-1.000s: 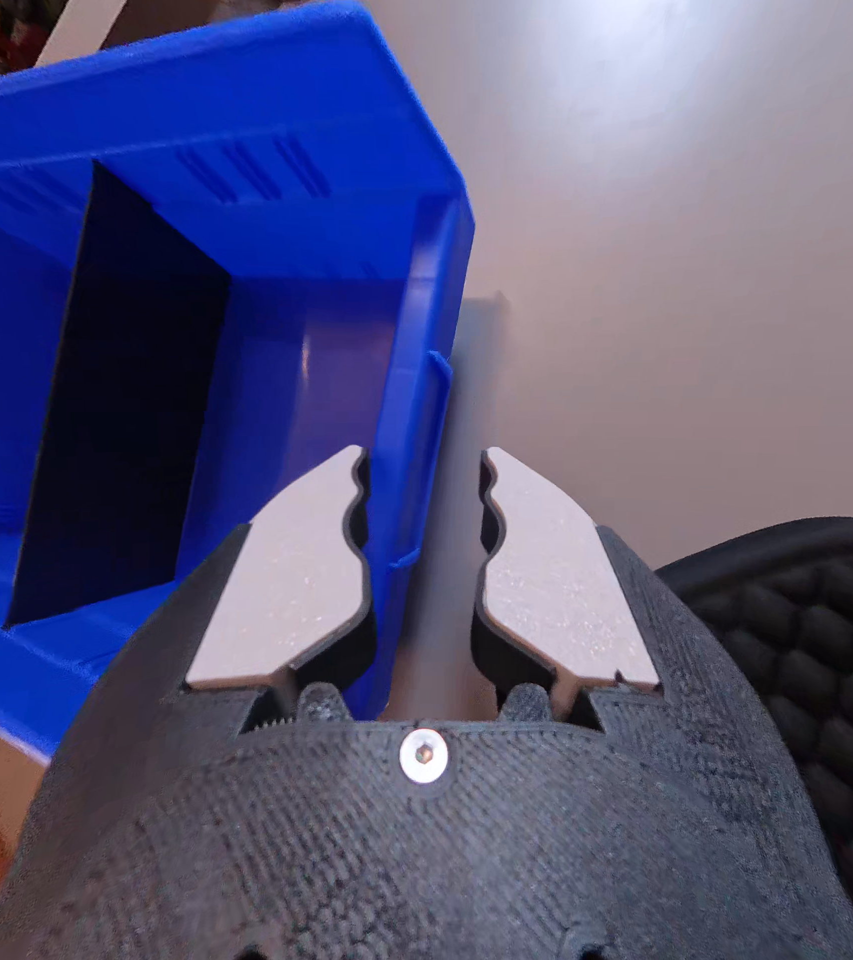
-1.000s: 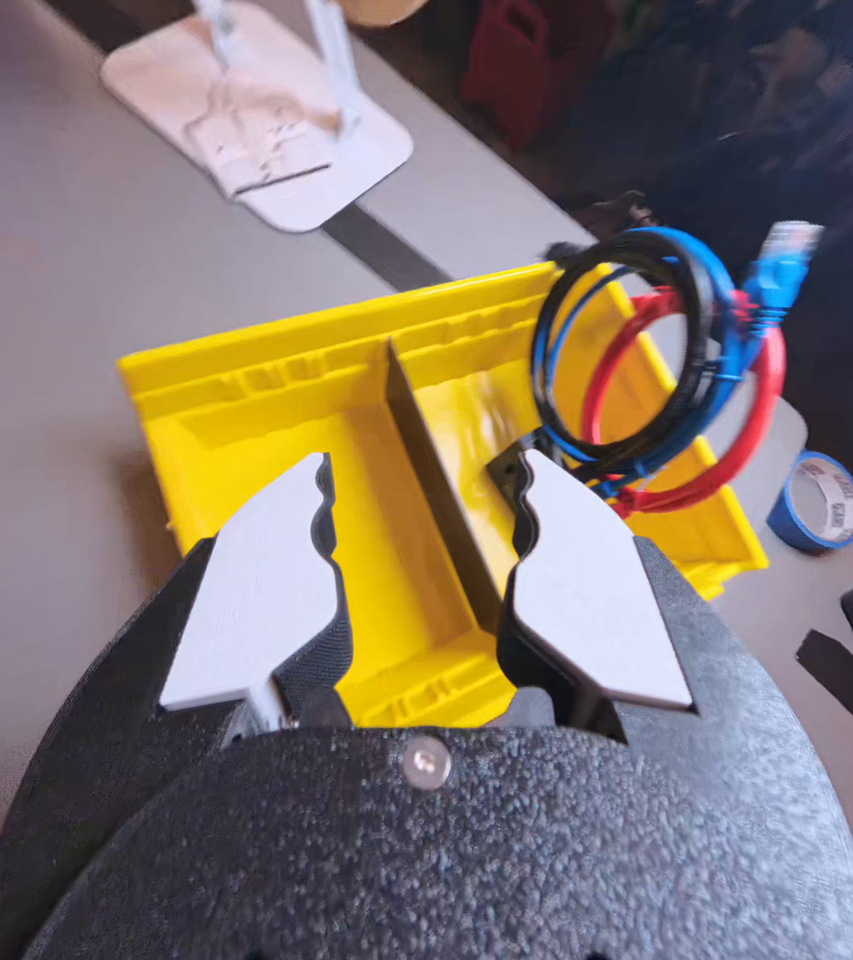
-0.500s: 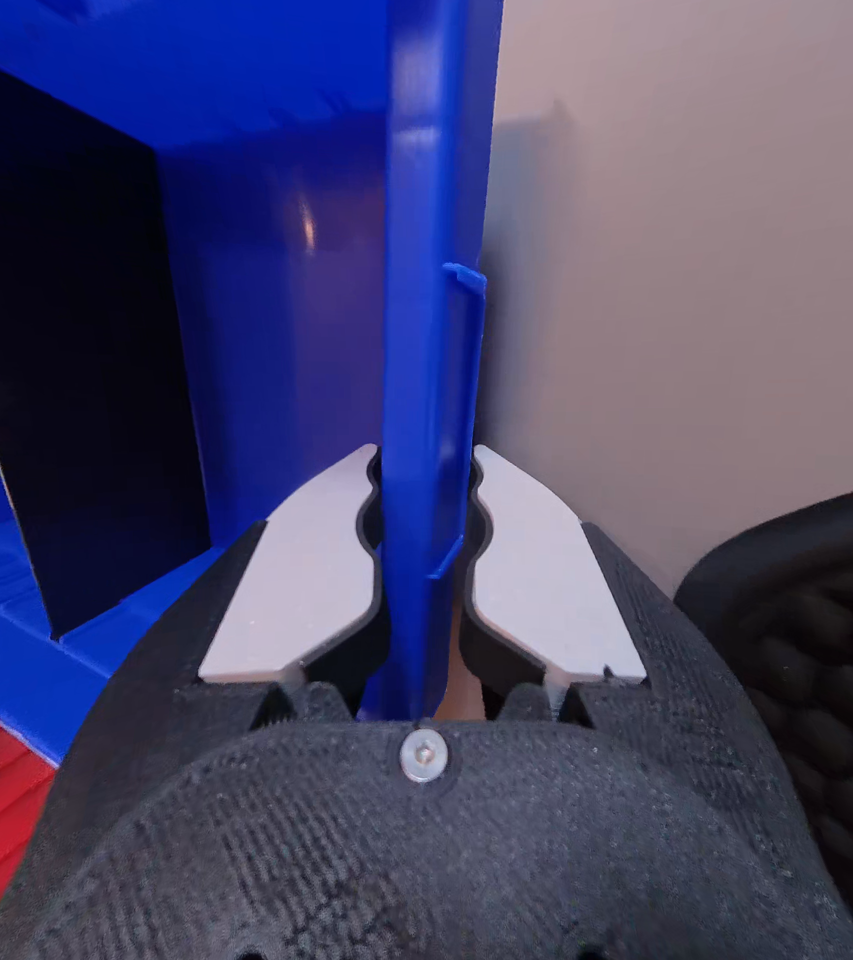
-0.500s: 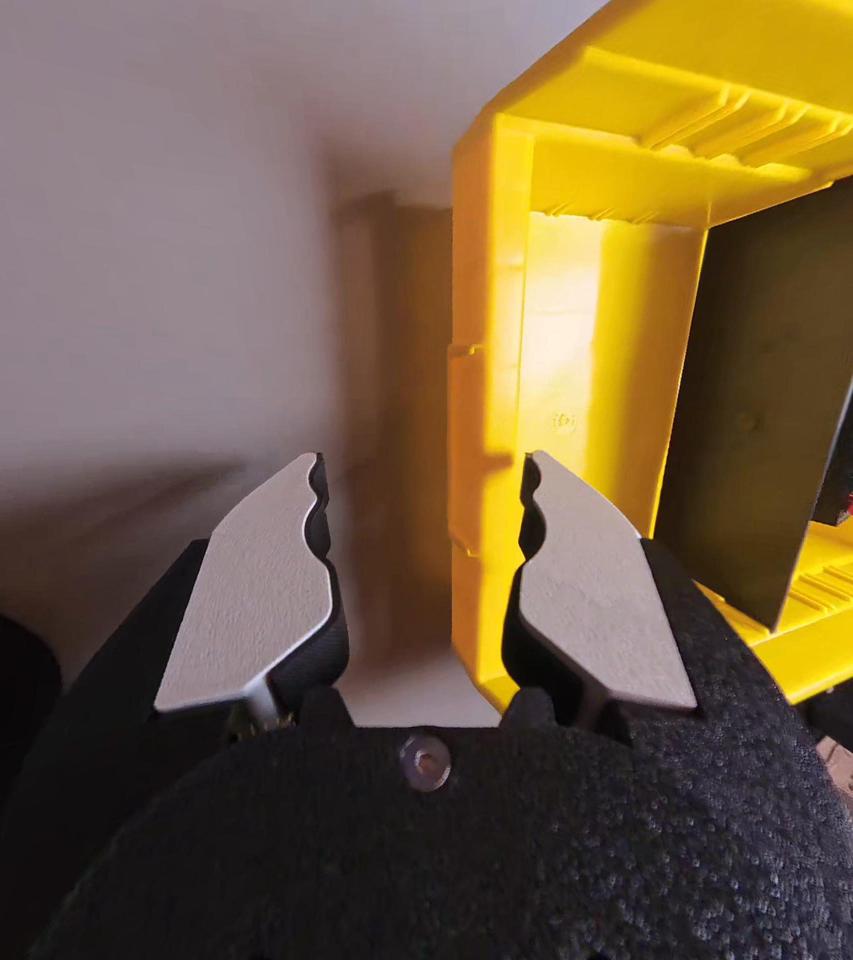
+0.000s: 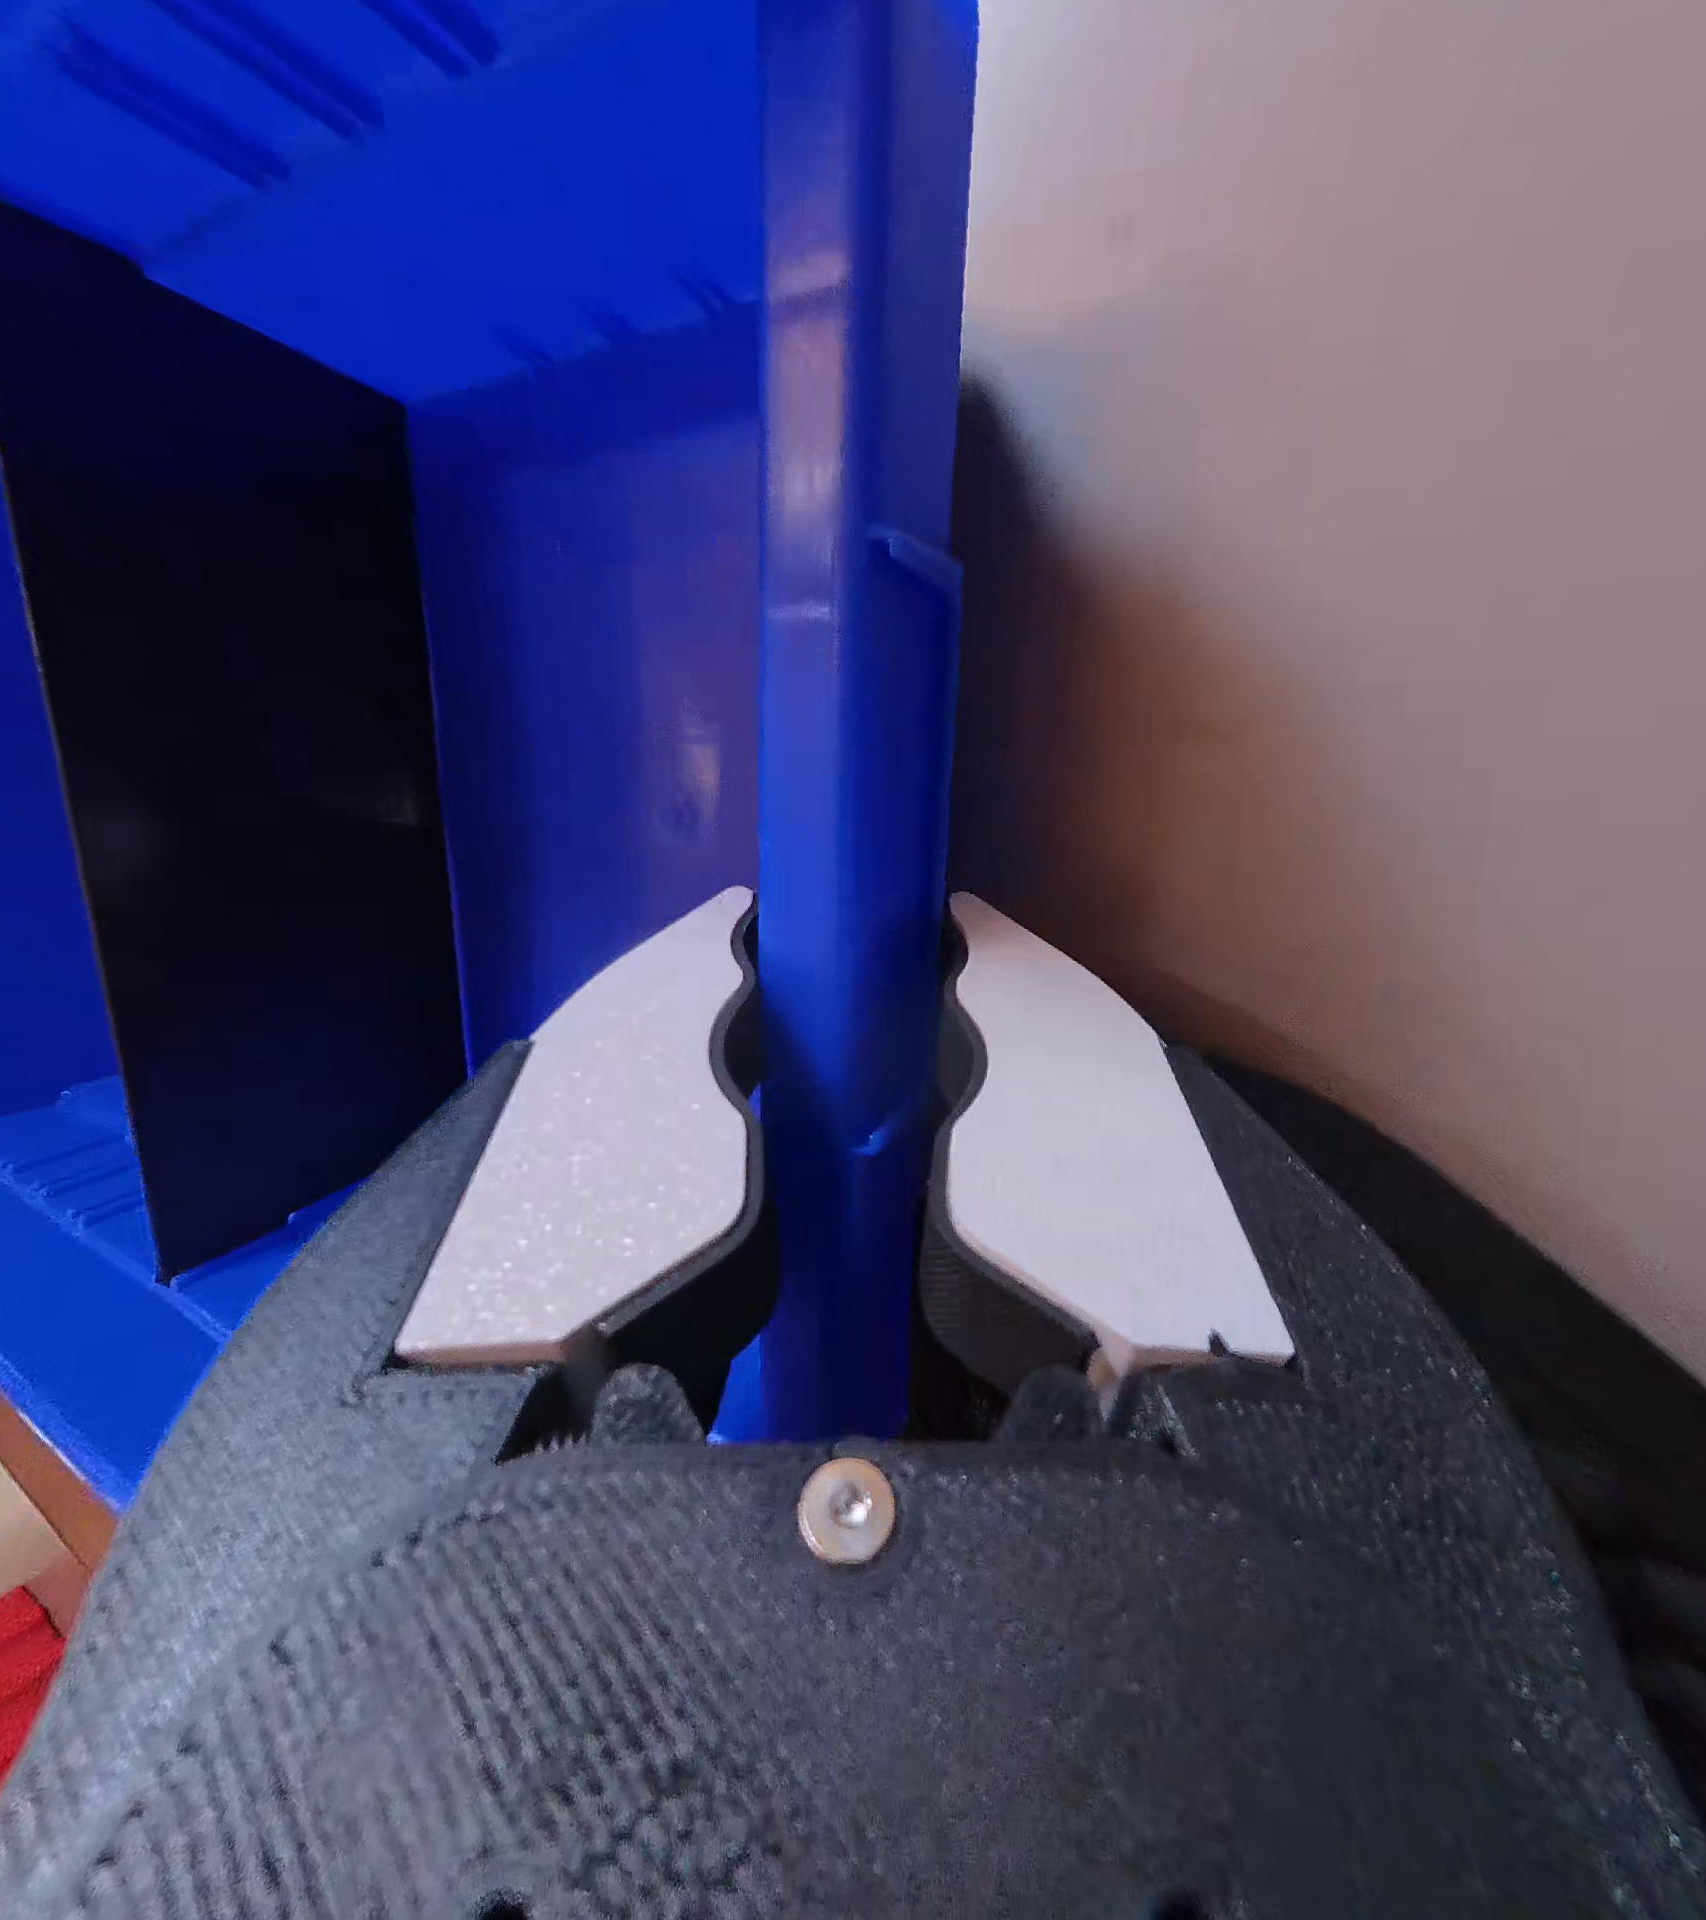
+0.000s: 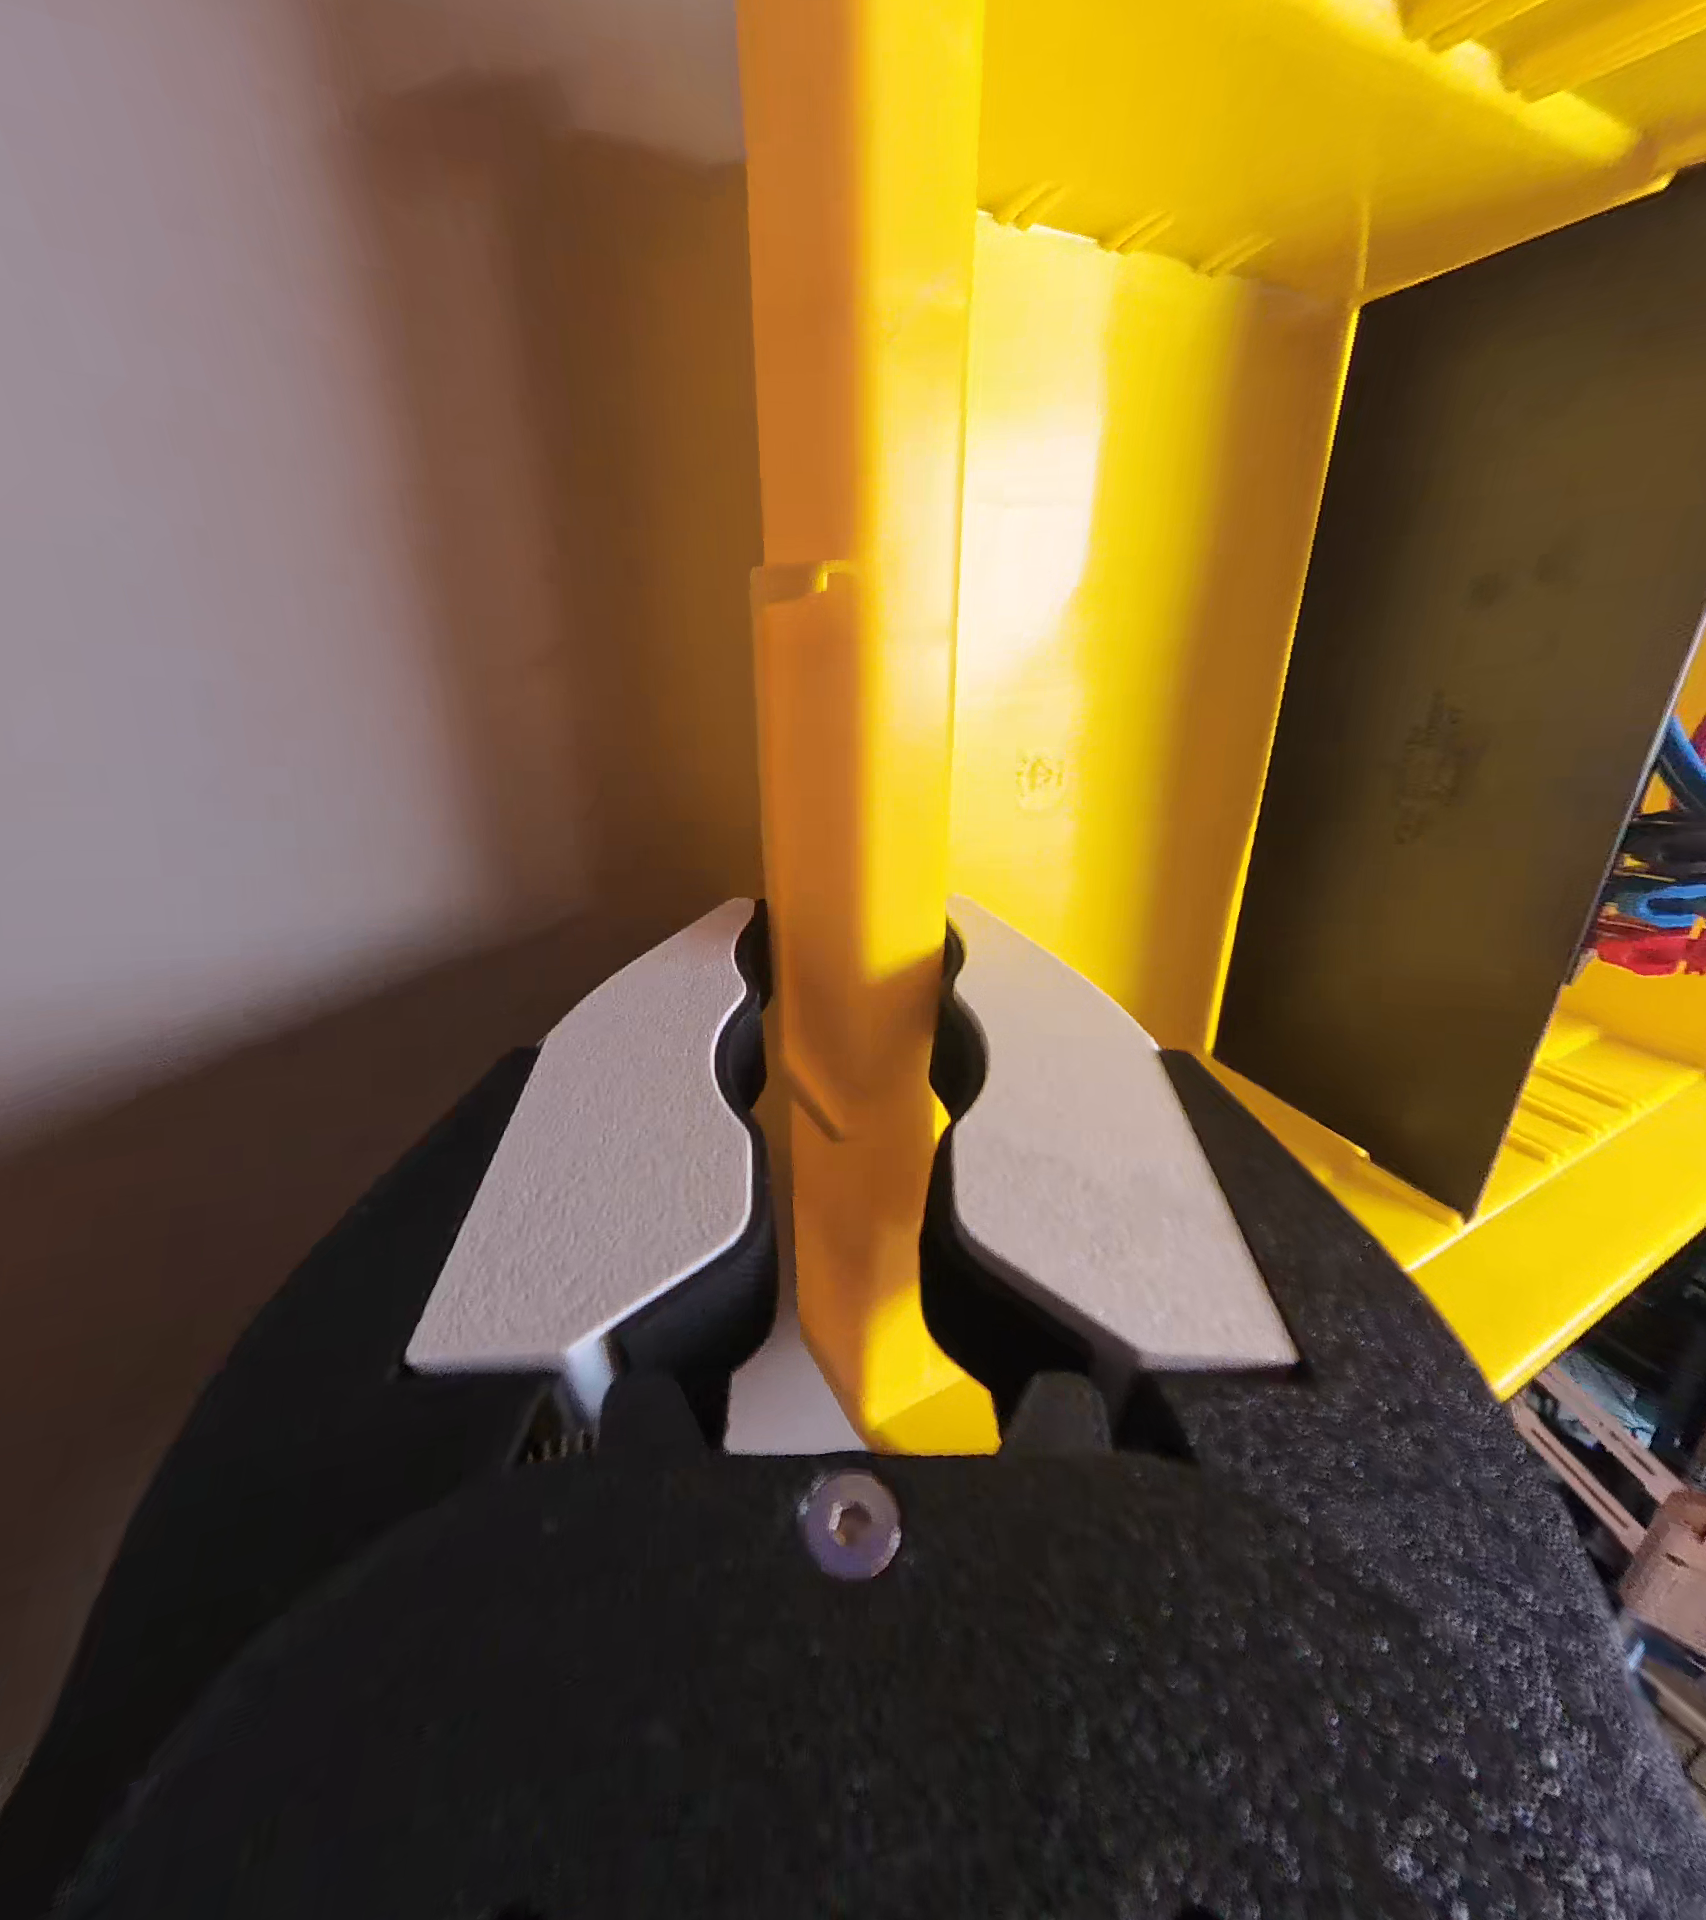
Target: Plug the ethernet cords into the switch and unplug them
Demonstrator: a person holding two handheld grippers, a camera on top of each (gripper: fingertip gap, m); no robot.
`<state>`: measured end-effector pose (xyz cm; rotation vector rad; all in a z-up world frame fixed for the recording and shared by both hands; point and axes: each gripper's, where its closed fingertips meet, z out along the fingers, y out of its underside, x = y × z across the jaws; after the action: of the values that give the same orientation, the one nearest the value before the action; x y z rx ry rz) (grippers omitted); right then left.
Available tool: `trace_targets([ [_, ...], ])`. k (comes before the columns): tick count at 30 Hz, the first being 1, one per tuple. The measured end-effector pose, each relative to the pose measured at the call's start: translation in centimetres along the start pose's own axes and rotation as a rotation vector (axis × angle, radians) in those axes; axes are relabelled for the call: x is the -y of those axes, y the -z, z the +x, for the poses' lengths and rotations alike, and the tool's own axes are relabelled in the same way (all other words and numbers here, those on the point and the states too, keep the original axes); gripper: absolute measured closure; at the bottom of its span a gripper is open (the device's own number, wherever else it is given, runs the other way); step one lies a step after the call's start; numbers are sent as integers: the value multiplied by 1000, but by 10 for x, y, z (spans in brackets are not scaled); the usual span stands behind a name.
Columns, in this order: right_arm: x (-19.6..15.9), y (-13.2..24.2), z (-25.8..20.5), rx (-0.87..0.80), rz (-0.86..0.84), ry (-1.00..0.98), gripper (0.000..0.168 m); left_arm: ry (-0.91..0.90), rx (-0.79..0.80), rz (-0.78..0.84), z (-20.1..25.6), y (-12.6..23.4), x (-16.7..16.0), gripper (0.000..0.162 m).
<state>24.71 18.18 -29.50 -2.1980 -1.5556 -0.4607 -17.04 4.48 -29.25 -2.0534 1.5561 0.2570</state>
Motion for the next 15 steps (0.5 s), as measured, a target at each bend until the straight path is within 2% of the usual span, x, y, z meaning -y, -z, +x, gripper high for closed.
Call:
trace_targets([
  [5,14,29,-41,13,75,18,140,-79,-16,44,13,-7,28,131],
  [11,41,73,-116,32,161,102,139,-92,7,95,-1,-23,46,130],
  [12,47,79,-128,19,182,130,139,-35,-33,167,1,-16,55,132],
  [15,71,103,-161,-55,348,225,136,241,-219,563,11,39,101,130],
])
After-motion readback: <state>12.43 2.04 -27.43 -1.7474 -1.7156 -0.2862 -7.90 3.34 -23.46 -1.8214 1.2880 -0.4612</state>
